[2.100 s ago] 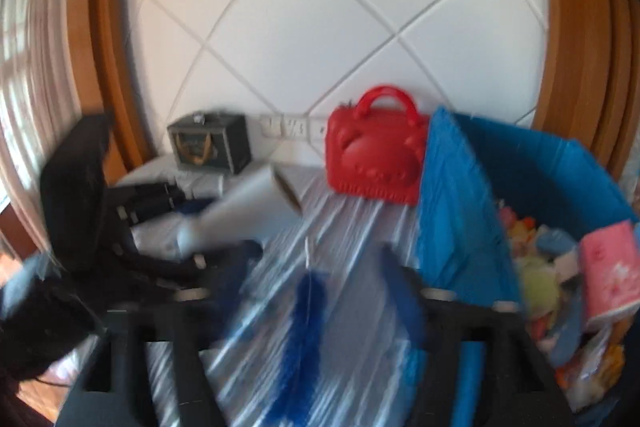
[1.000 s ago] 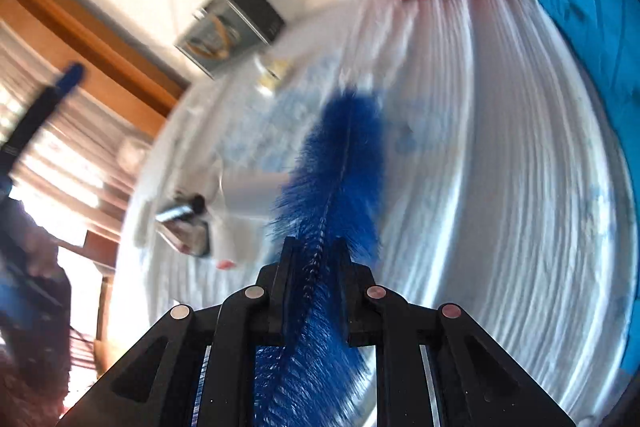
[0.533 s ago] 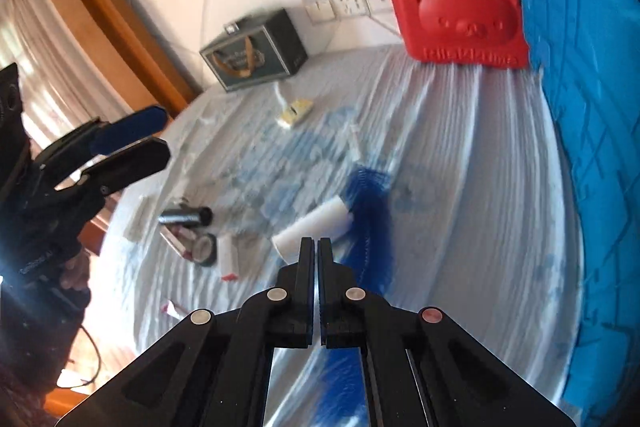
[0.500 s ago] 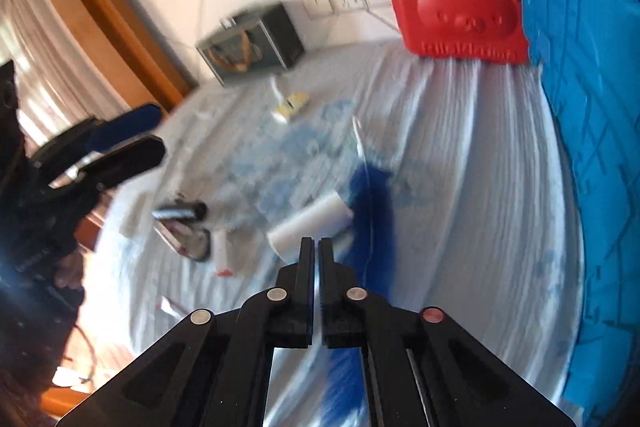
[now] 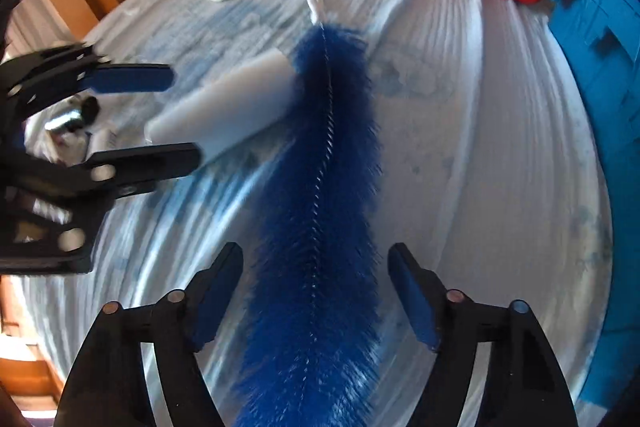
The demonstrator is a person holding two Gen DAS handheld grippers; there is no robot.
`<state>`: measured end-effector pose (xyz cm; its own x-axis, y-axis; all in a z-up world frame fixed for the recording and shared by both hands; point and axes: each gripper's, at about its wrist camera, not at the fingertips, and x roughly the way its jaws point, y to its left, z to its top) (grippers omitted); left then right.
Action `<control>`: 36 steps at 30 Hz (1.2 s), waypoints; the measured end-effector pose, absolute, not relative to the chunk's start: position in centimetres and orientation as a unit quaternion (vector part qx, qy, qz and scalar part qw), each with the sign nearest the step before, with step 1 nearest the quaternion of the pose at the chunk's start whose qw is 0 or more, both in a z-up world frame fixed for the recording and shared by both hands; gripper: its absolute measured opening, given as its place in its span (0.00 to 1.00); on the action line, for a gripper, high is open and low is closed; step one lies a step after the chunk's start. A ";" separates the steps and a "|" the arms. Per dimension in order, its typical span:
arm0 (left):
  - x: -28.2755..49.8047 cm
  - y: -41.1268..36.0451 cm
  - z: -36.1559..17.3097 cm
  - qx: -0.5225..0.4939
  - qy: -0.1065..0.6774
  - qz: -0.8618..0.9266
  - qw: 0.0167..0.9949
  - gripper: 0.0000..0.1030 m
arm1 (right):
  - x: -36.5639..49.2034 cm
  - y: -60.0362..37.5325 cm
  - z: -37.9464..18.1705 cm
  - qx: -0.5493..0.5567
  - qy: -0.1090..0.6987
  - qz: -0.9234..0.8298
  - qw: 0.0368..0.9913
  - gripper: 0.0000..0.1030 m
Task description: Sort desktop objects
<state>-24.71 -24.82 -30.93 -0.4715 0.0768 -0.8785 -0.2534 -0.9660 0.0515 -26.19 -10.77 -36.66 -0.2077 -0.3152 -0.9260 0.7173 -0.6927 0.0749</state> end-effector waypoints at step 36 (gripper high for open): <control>-21.2 -24.3 -23.0 -0.403 0.058 0.909 0.088 0.43 | -21.2 -9.0 -20.2 0.289 0.326 -0.843 0.315 0.13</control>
<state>-21.22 -24.34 -23.03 -0.6602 0.1129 -0.7426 -0.2065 -0.9778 0.0349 -21.25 -8.97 -20.21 -0.6340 -0.3428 -0.6932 0.7202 -0.5883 -0.3677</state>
